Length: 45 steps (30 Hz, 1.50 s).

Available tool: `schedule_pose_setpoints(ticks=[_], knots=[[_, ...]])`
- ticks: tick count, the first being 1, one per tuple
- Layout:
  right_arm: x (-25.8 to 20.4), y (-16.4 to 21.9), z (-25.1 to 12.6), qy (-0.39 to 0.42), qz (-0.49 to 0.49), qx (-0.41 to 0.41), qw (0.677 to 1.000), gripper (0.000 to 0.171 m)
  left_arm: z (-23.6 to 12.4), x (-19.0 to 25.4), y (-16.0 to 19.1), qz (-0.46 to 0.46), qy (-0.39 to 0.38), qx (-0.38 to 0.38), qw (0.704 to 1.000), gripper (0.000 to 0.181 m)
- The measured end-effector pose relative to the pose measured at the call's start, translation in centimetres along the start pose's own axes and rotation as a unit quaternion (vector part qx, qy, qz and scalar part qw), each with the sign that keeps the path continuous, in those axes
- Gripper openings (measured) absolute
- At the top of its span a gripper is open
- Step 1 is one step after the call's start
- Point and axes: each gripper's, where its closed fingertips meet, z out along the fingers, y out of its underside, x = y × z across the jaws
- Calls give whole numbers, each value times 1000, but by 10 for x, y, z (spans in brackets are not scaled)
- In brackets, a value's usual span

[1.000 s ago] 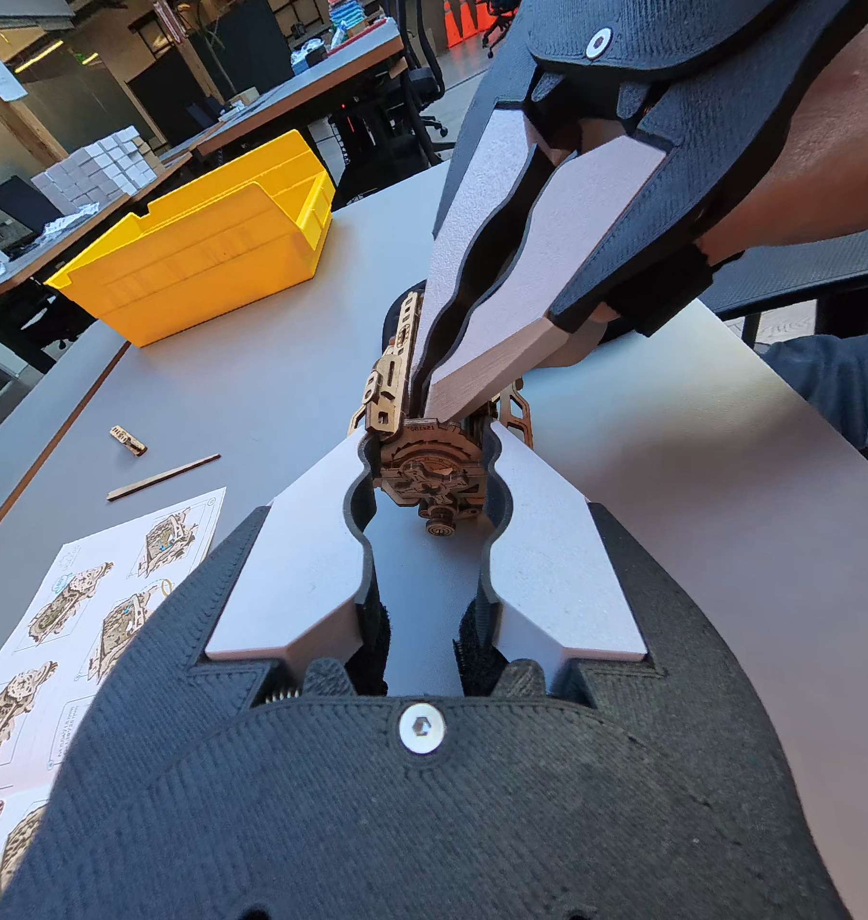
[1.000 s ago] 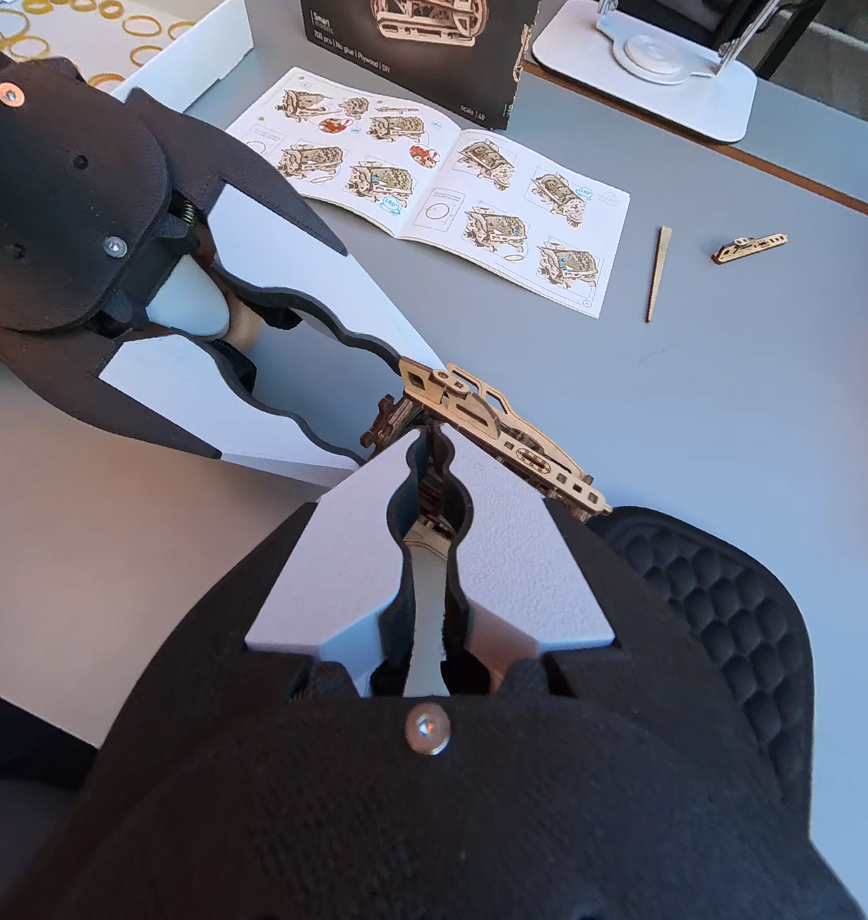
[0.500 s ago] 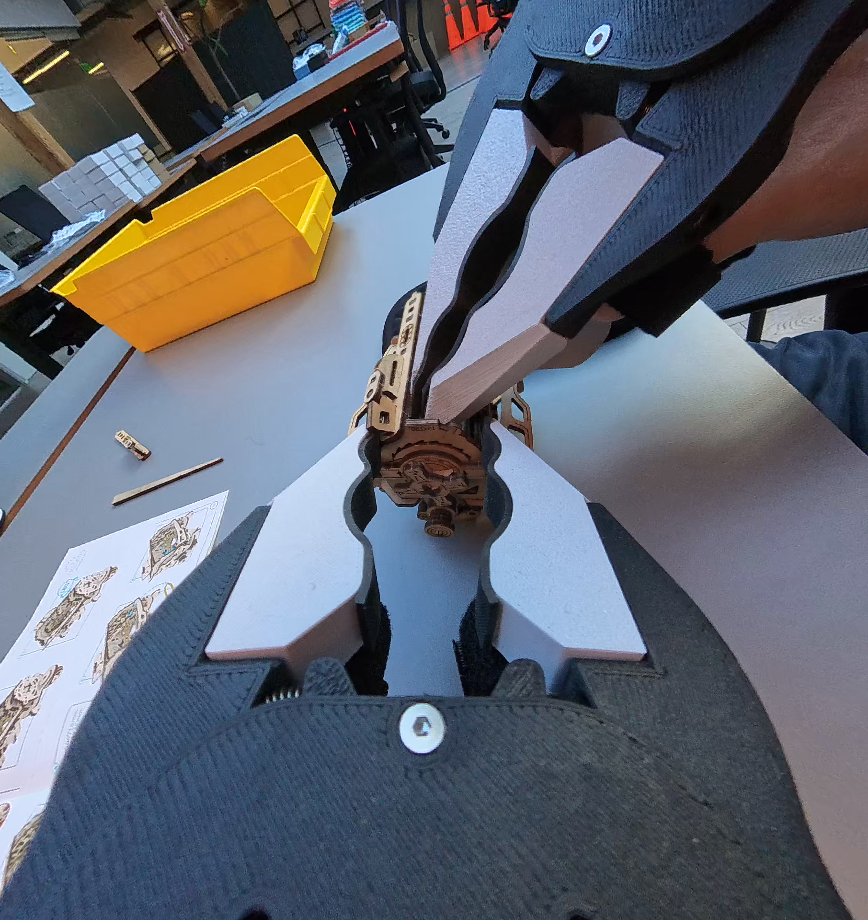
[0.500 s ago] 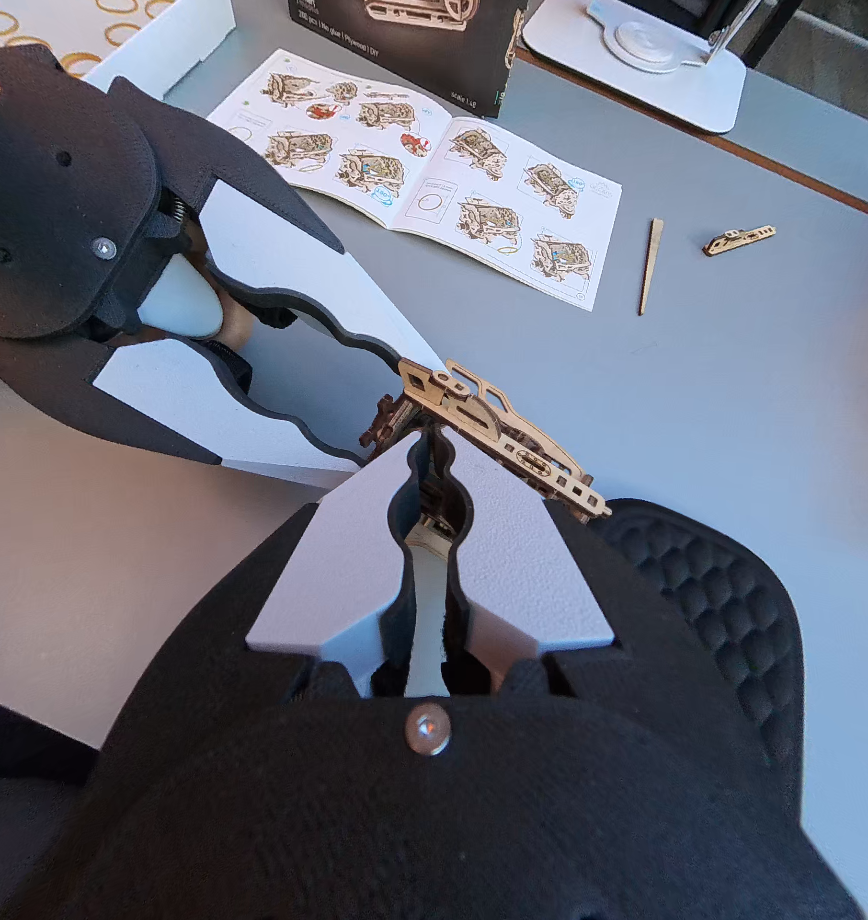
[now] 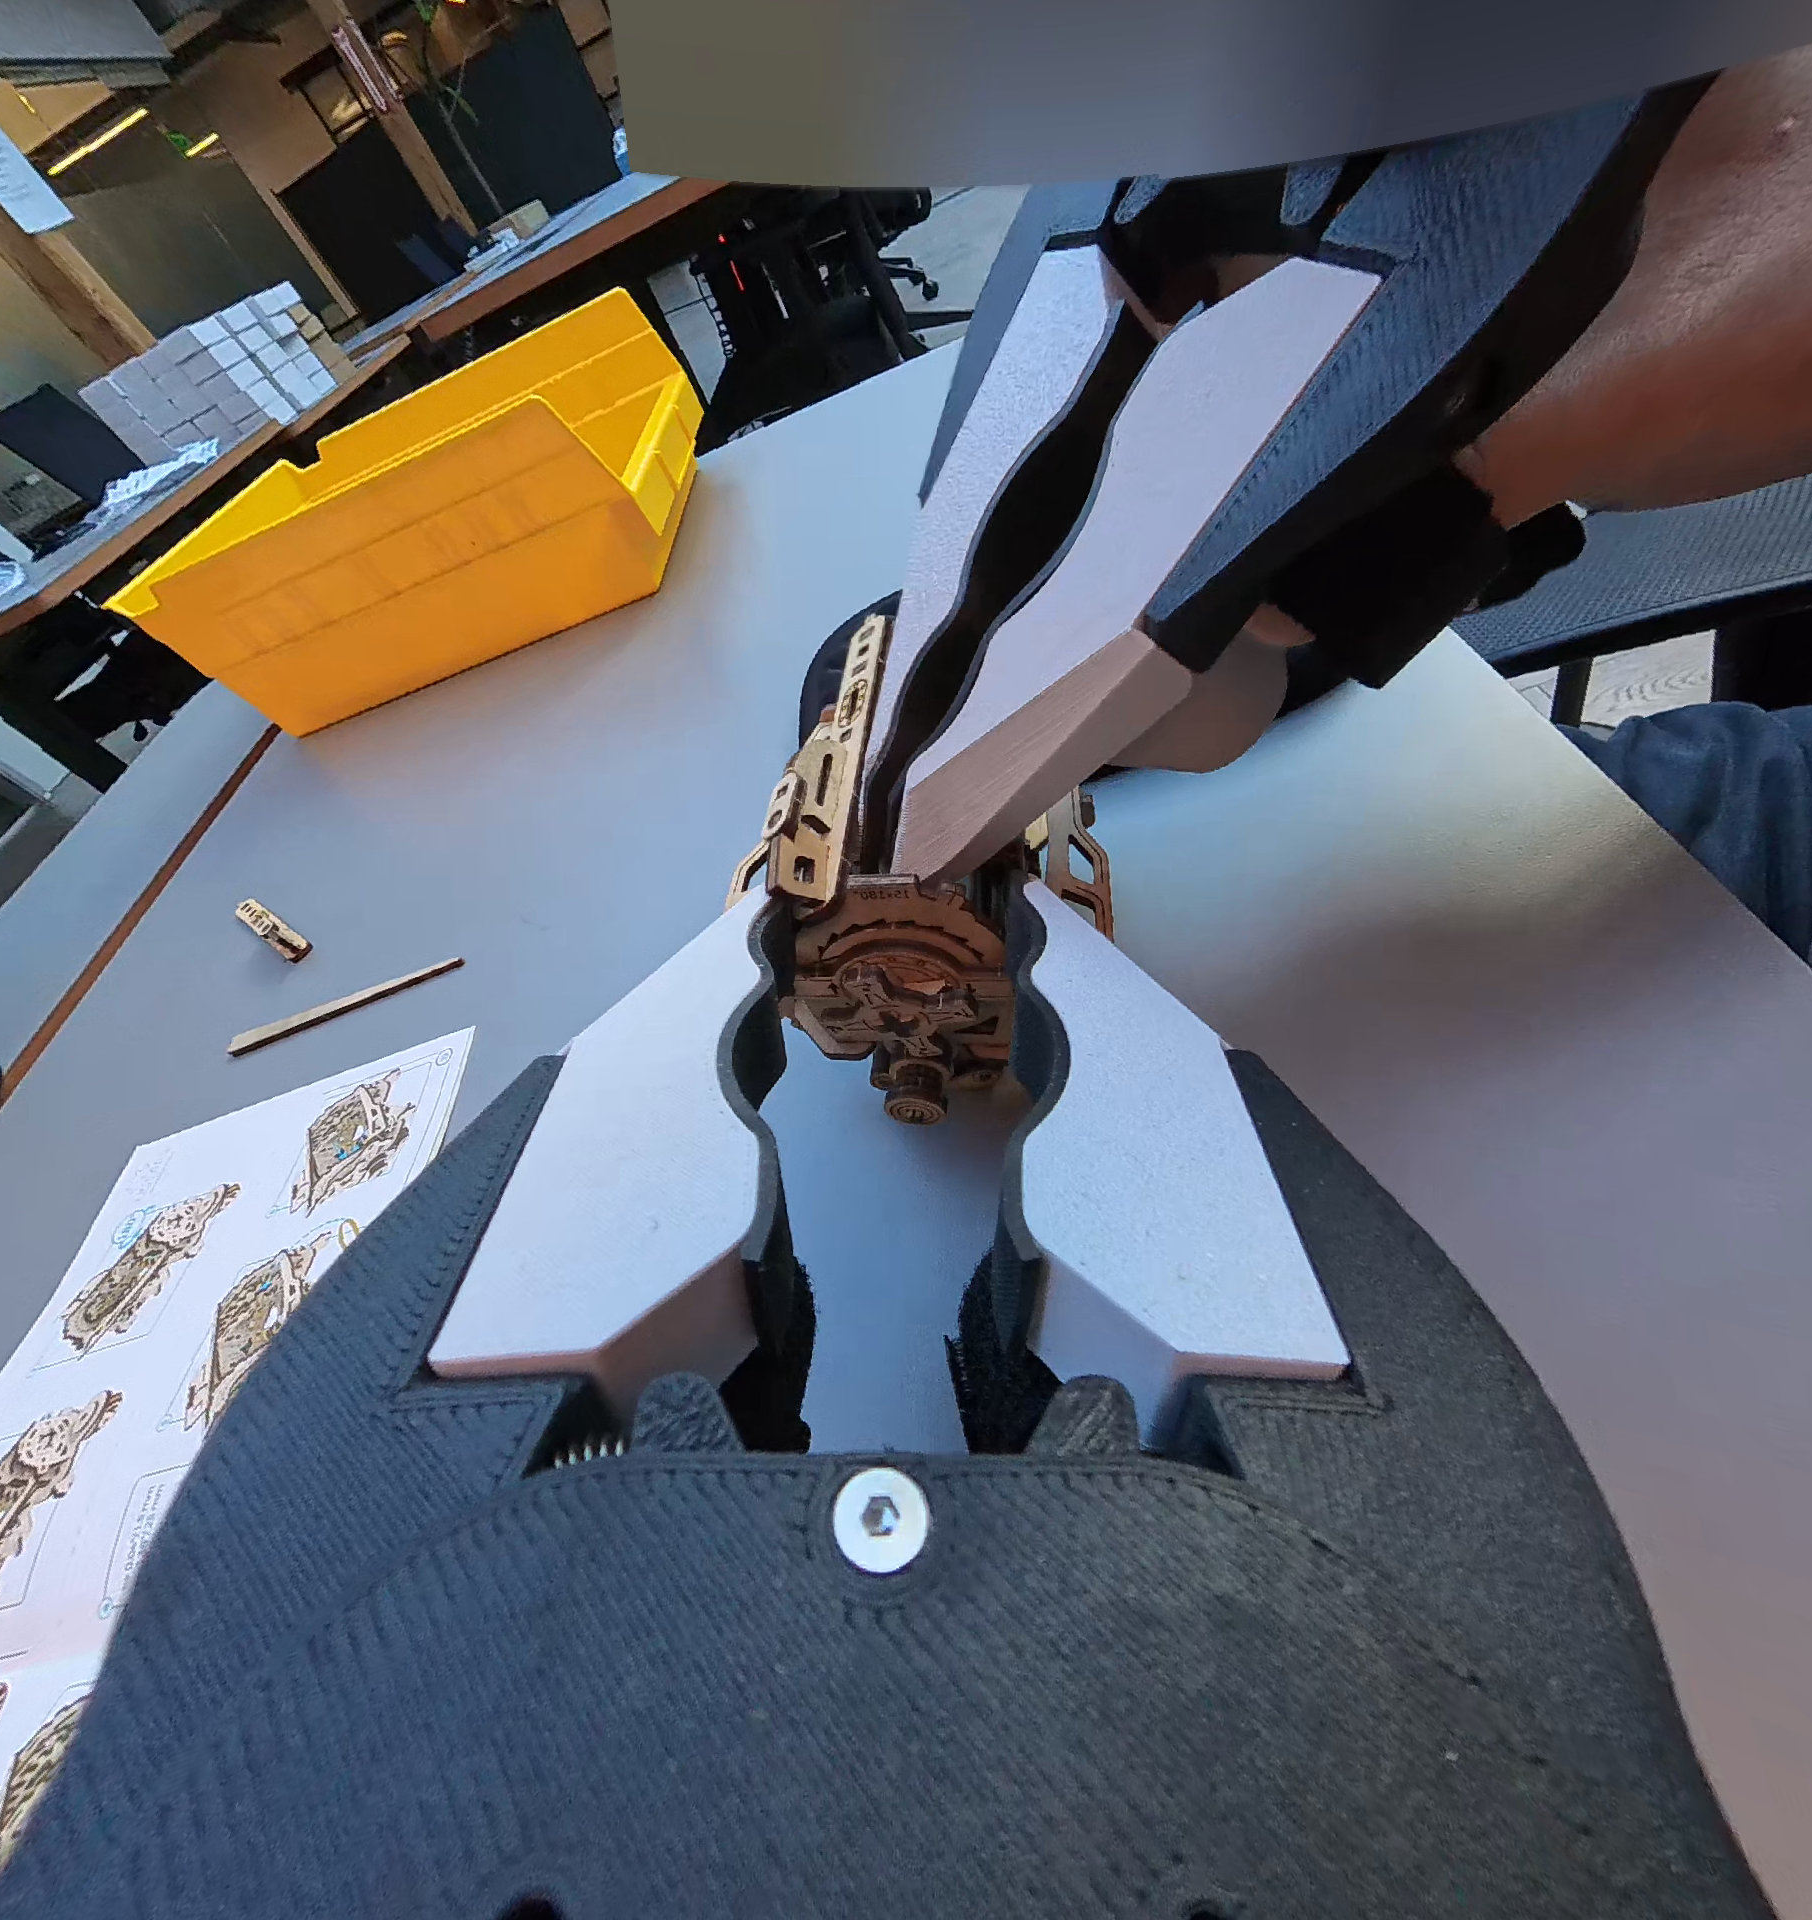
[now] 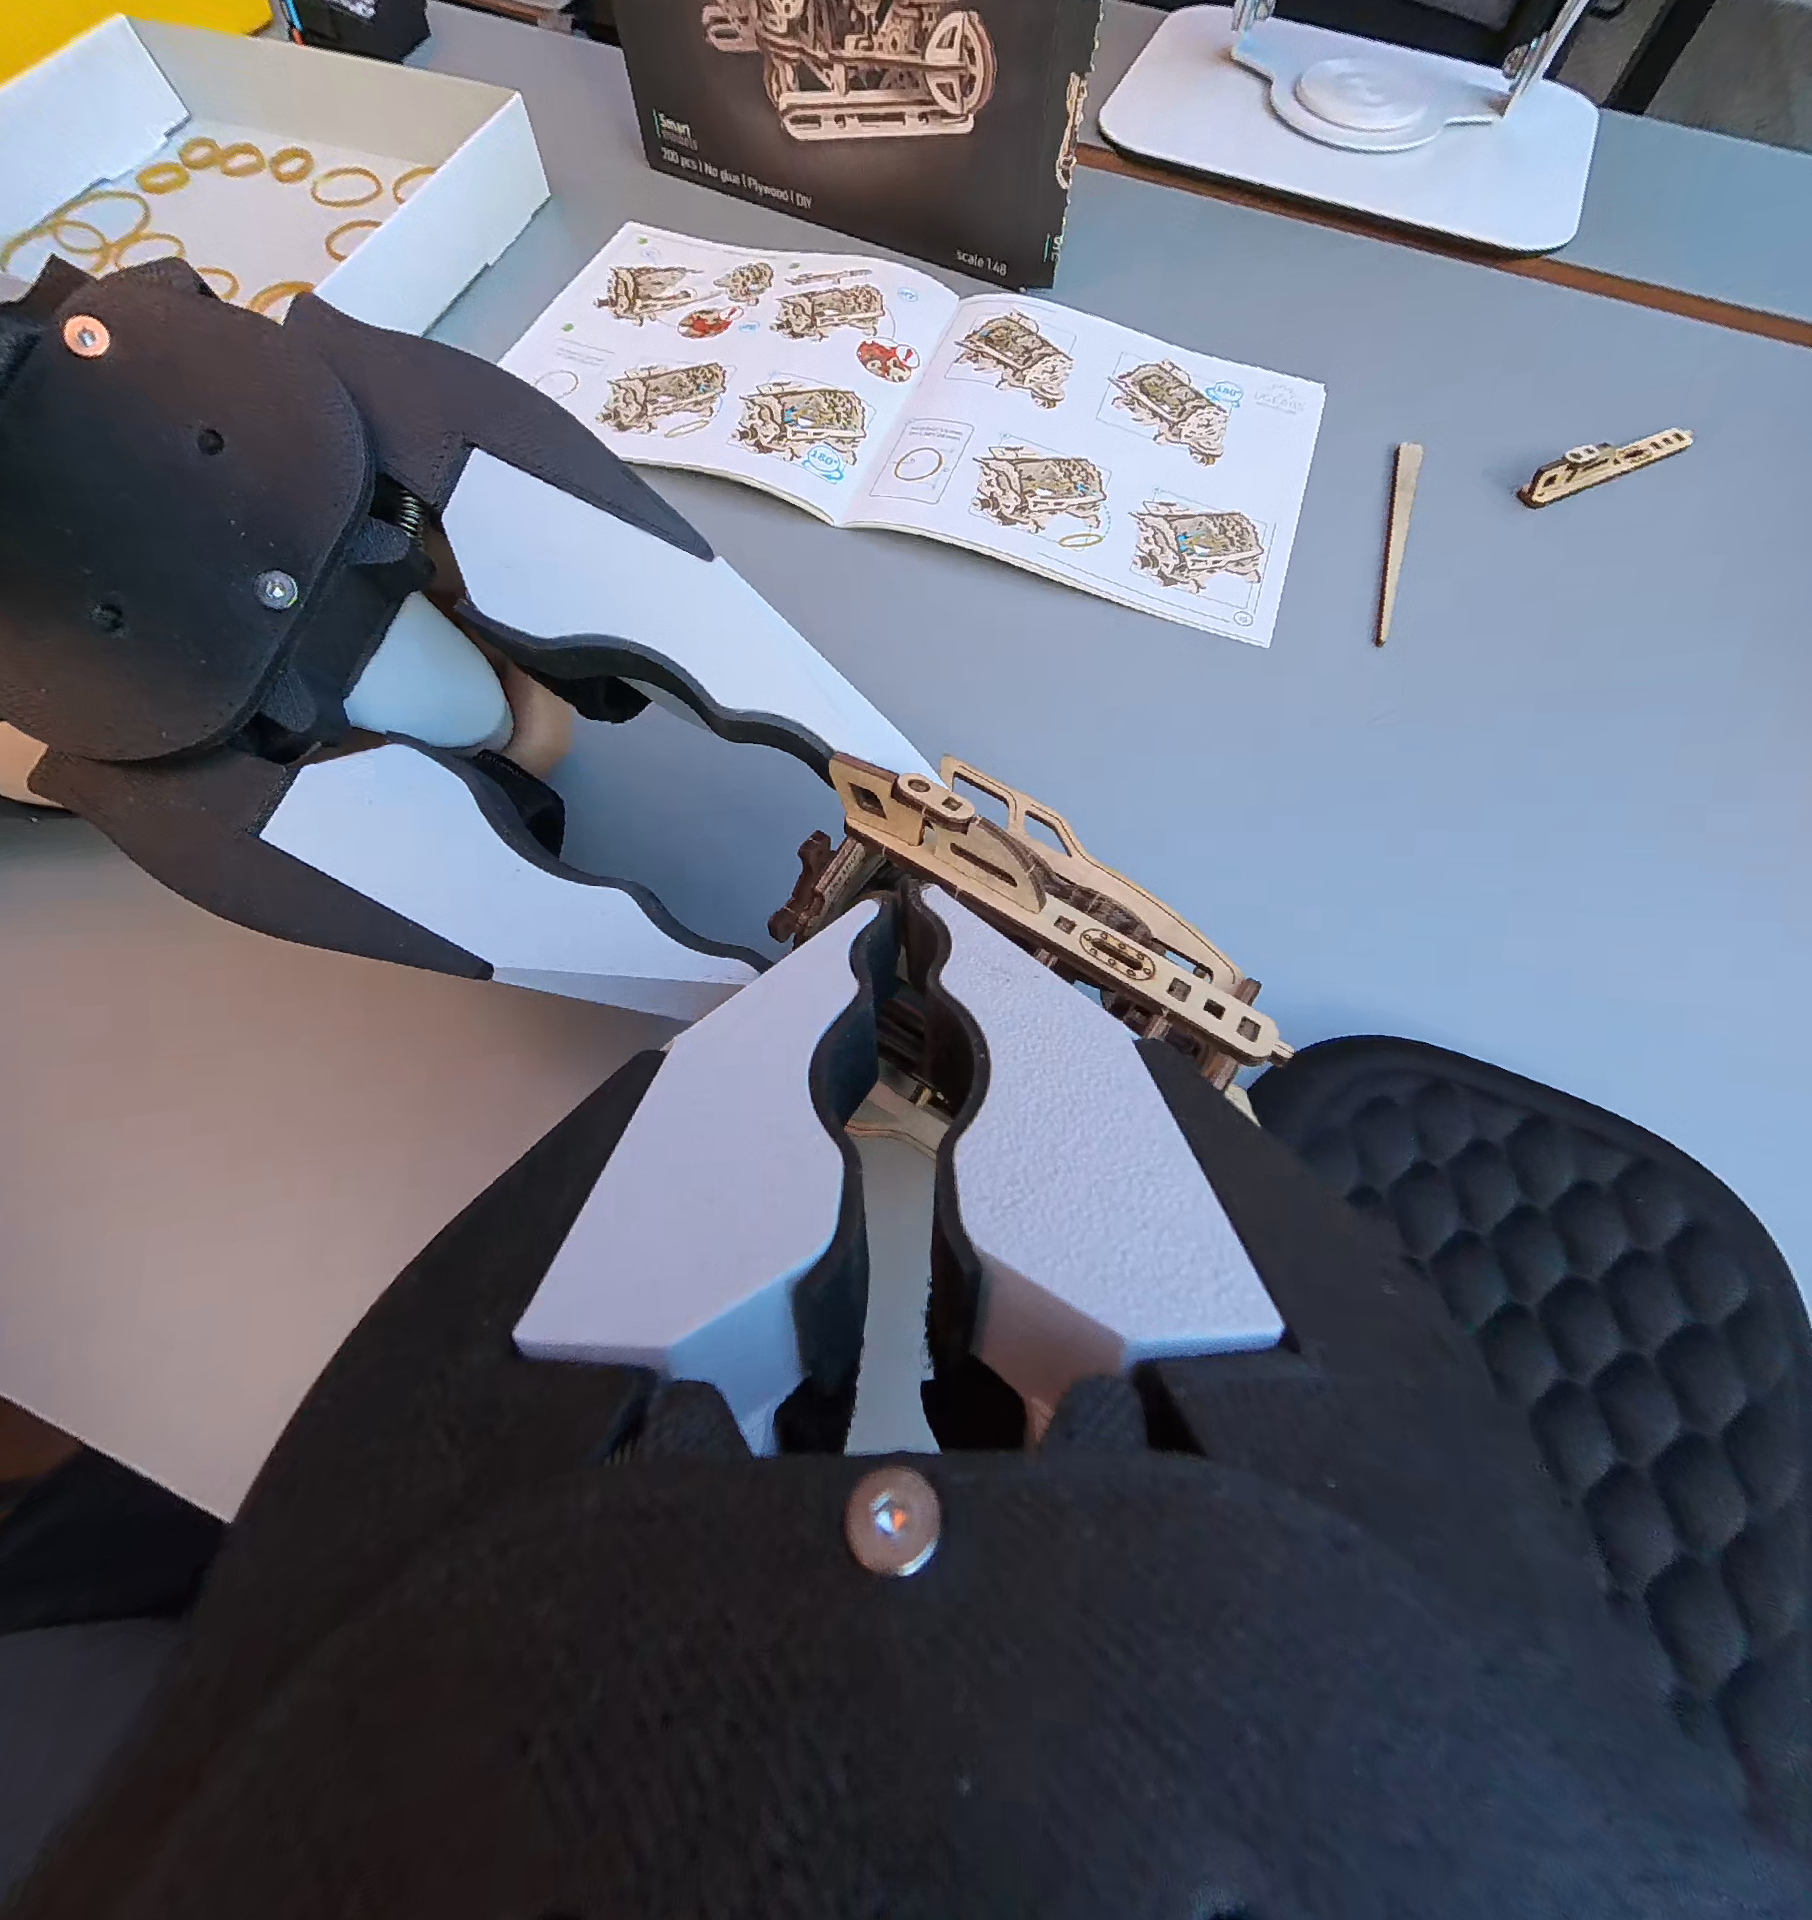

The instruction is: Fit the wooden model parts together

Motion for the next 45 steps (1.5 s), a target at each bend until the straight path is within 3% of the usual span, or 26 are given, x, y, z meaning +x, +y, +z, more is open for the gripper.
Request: schedule_pose_setpoints(ticks=[11,28,45], knots=[[0,0,-1,5,26,16,1000,0,0,0,-1,1,-3,3,1000,38],[-2,-3,0,44,-110,-10,993,0,0,-1,1,-11,8,-4,1000,38],[0,-3,-1,33,-1,25,999,0,1,-2,2,-12,4,-5,1000,38]])
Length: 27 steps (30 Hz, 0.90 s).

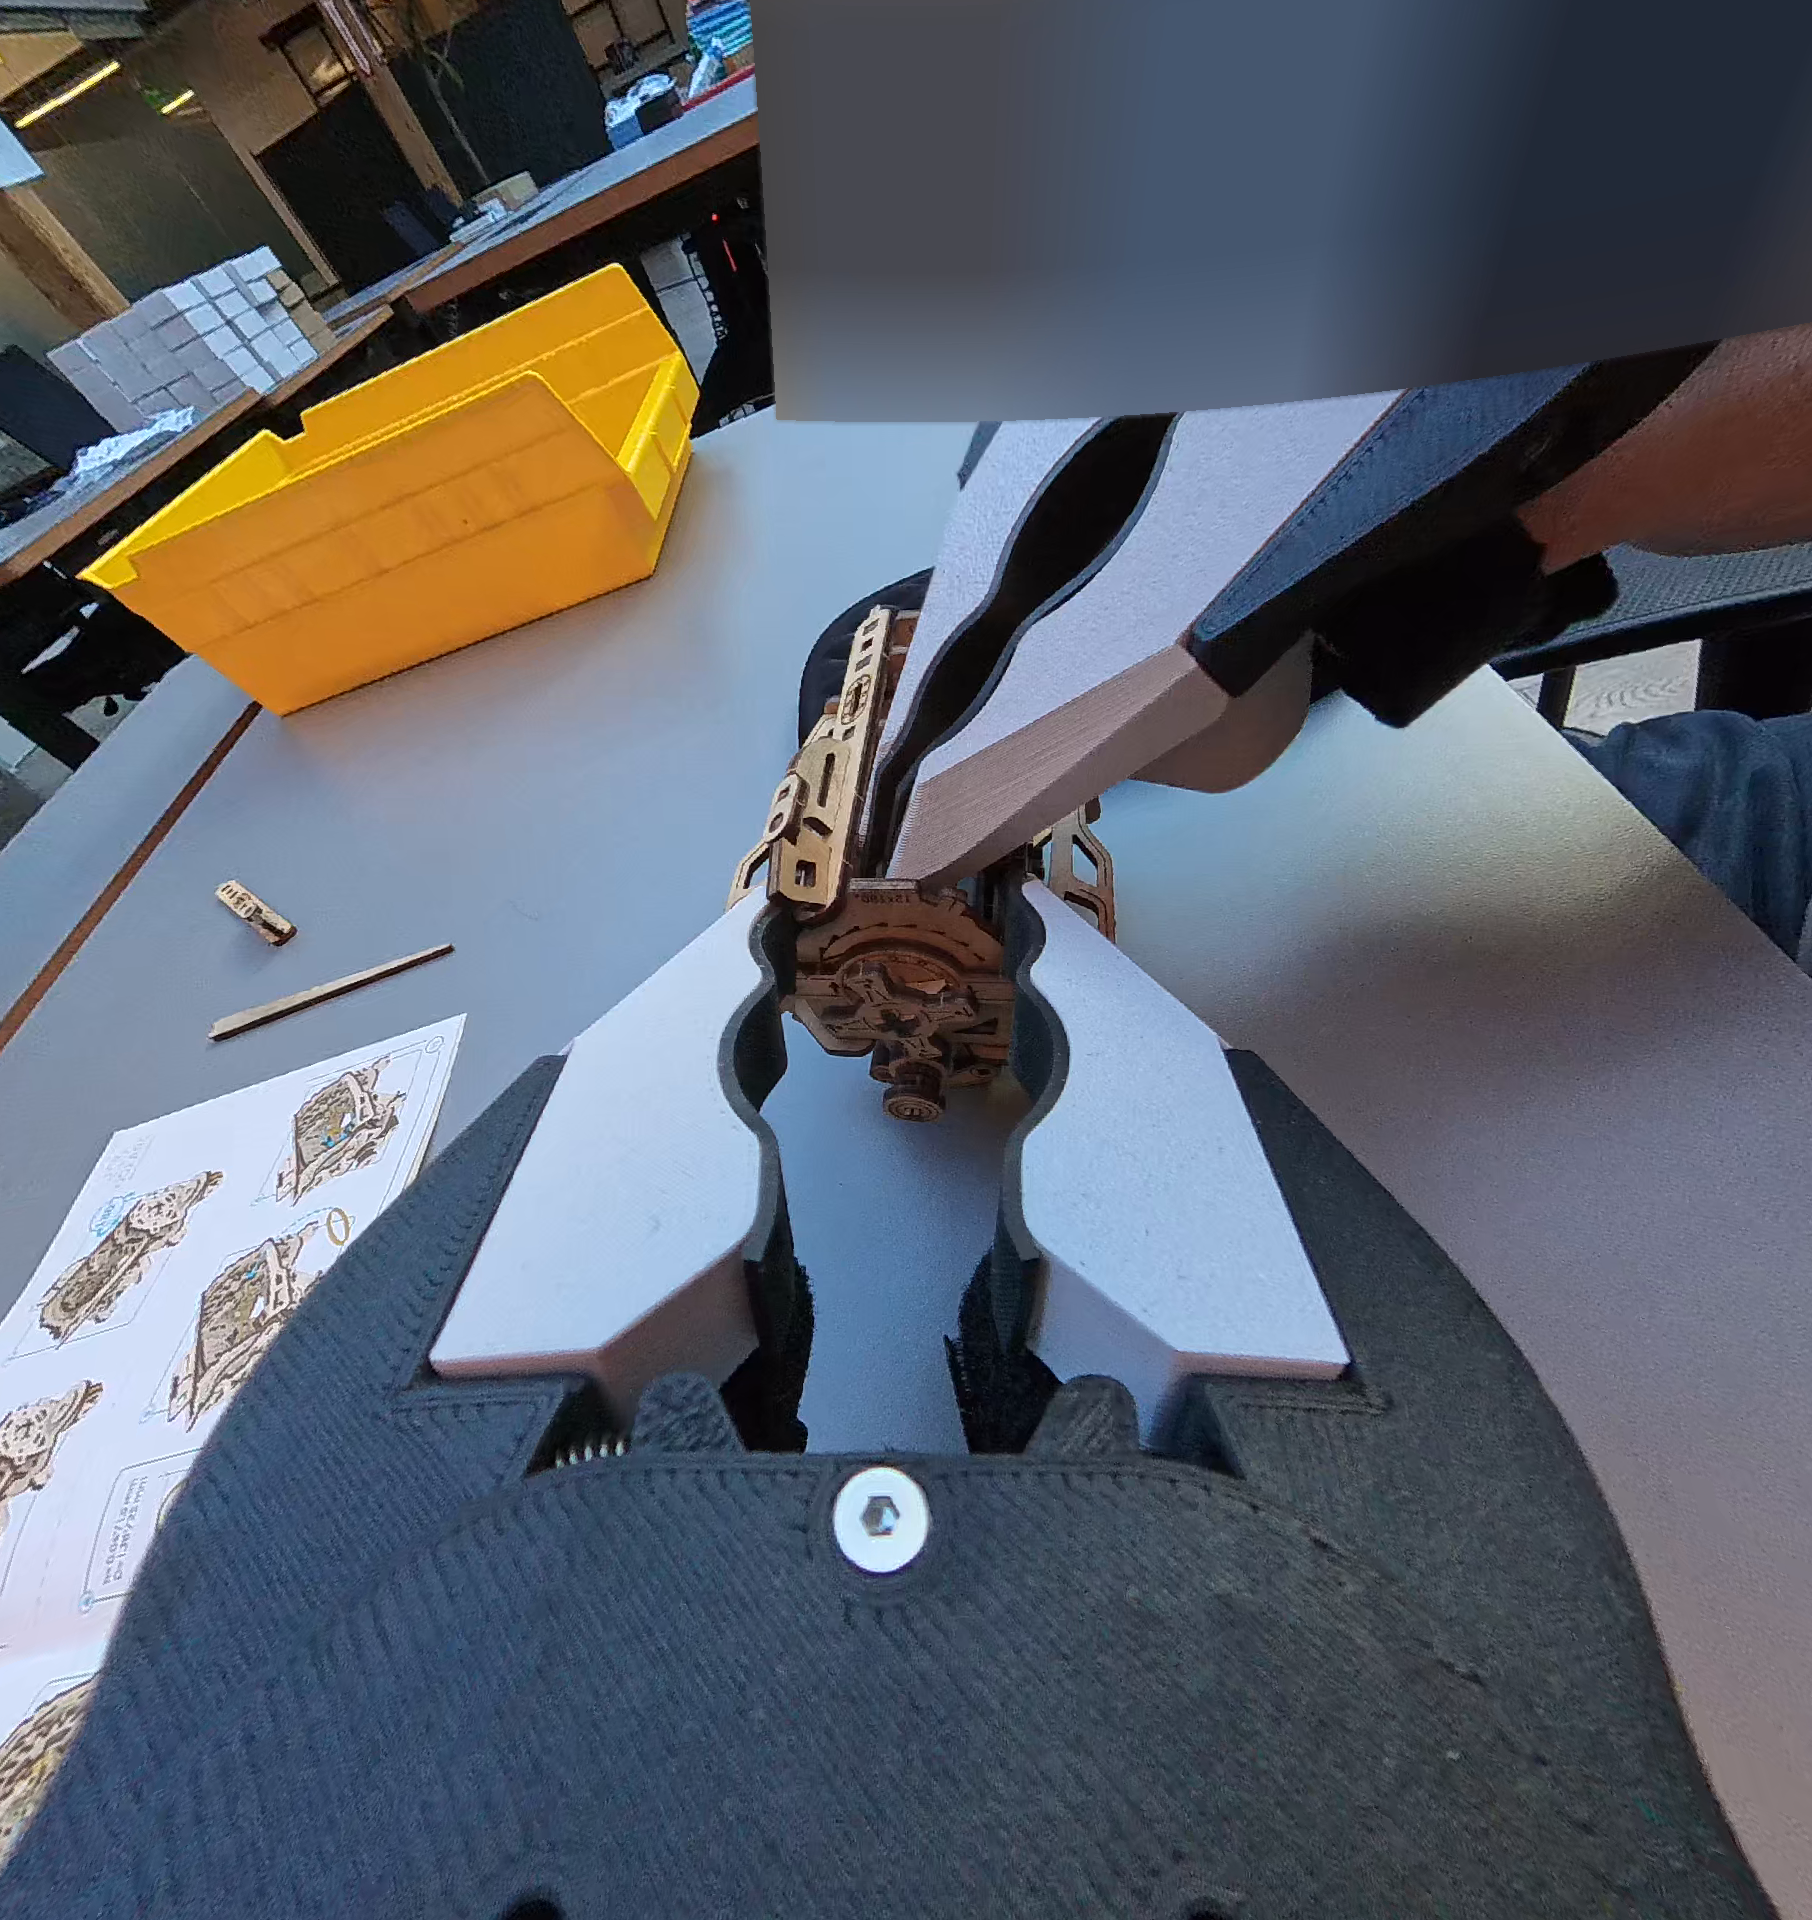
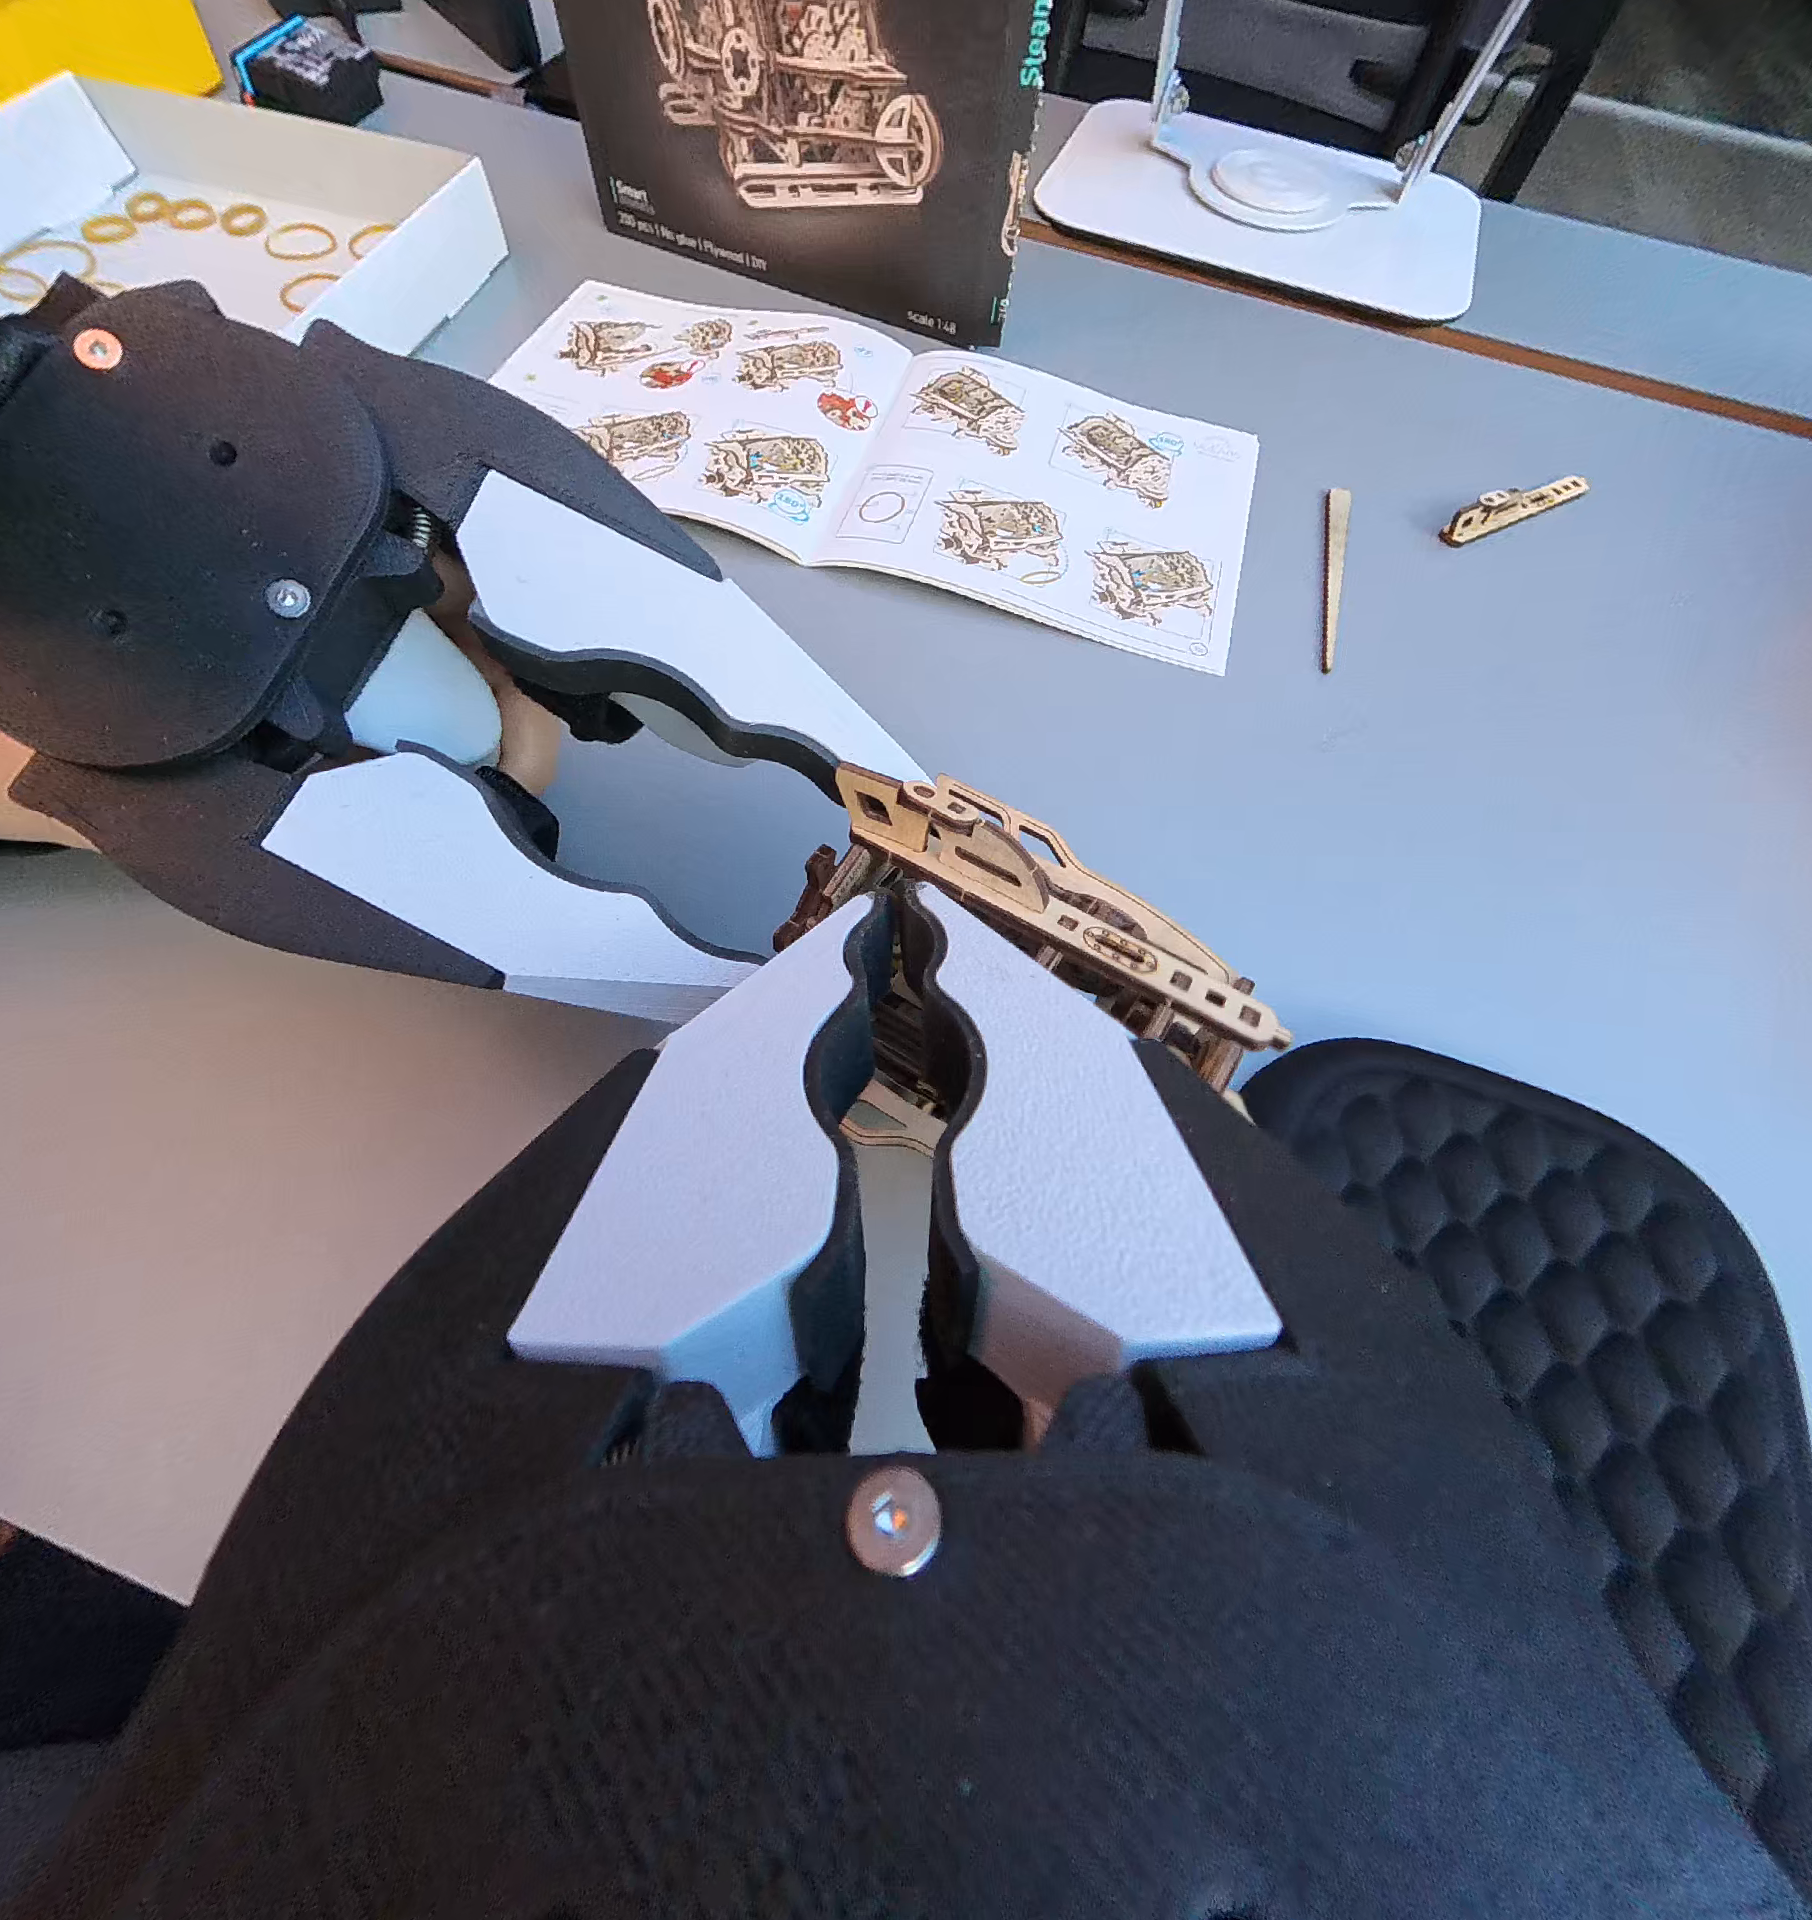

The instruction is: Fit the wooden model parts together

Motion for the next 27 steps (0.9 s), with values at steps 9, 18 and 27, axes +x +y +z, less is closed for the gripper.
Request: schedule_pose_setpoints(ticks=[9,18,27], knots=[[0,1,1,-2,46,12,999,0,0,1,0,3,-1,0,1000,38],[1,1,-1,18,56,14,998,0,-1,1,0,8,-1,1,1000,38],[6,6,-2,73,-62,-20,995,1,-1,2,0,14,-2,2,1000,38]])
